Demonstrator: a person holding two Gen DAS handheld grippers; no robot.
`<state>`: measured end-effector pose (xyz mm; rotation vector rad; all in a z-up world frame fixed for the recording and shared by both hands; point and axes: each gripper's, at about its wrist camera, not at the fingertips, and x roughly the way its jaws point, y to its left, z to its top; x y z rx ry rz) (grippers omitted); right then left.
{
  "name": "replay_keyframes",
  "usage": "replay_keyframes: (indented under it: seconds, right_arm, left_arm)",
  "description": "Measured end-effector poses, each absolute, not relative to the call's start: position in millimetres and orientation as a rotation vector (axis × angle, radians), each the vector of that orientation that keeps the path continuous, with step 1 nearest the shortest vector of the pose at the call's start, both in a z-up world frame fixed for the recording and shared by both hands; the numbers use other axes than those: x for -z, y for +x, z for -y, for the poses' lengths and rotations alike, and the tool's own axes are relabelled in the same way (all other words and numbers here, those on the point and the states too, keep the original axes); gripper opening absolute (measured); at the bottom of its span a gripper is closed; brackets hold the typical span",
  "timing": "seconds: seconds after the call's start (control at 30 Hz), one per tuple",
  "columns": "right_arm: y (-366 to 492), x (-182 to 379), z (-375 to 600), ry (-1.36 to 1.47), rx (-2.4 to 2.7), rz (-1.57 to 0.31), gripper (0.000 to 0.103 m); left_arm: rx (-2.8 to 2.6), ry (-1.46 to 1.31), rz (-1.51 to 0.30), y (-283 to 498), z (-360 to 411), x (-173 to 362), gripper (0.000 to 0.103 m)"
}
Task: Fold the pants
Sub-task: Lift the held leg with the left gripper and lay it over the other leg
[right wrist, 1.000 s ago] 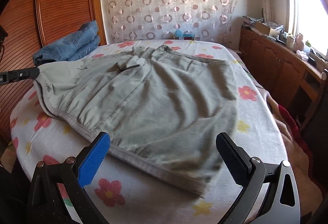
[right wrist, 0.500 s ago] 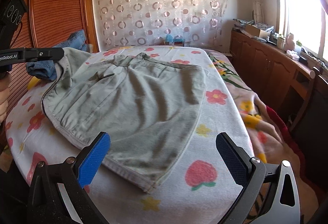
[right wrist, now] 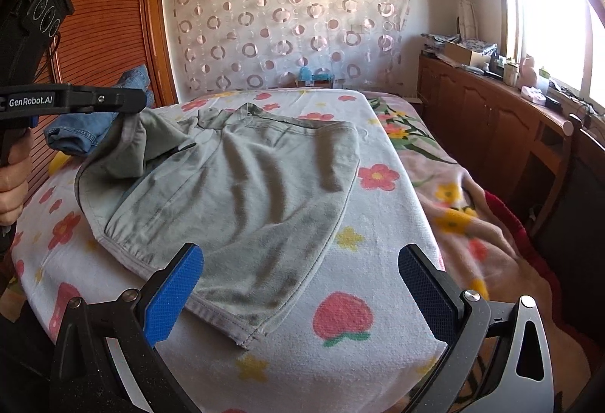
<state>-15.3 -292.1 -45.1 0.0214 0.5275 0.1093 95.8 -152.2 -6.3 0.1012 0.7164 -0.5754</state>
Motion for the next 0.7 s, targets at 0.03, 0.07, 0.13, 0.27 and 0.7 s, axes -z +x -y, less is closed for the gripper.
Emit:
replay_keyframes:
  seconds: [0.03, 0.07, 0.13, 0.27, 0.7]
  right_arm:
    - [-14.7, 45.0, 291.3, 0.023, -0.11, -0.528, 0.103]
    - [-14.3, 44.2, 291.2, 0.026, -0.112, -0.528, 0.103]
    - [-12.5, 42.7, 289.0, 0.031, -0.117, -0.526, 0.103]
    - [-9.3, 41.8, 282.9, 0.017, -0.13, -0.522, 0.103]
    - [20.2, 38.9, 267.2, -0.009, -0.206, -0.533, 0.072]
  left_arm:
    - [0.566, 0.098, -0.708, 93.9, 148.8, 5.7, 0.042]
    - [0.562, 0.091, -0.7, 92.8, 144.0, 5.1, 0.049]
    - [0.547, 0.077, -0.69, 92.0, 131.8, 5.2, 0.056]
    - [0.505, 0.051, -0.702, 91.2, 106.0, 14.0, 0.073]
    - [0.388, 0.027, -0.86, 93.7, 57.2, 83.2, 0.075]
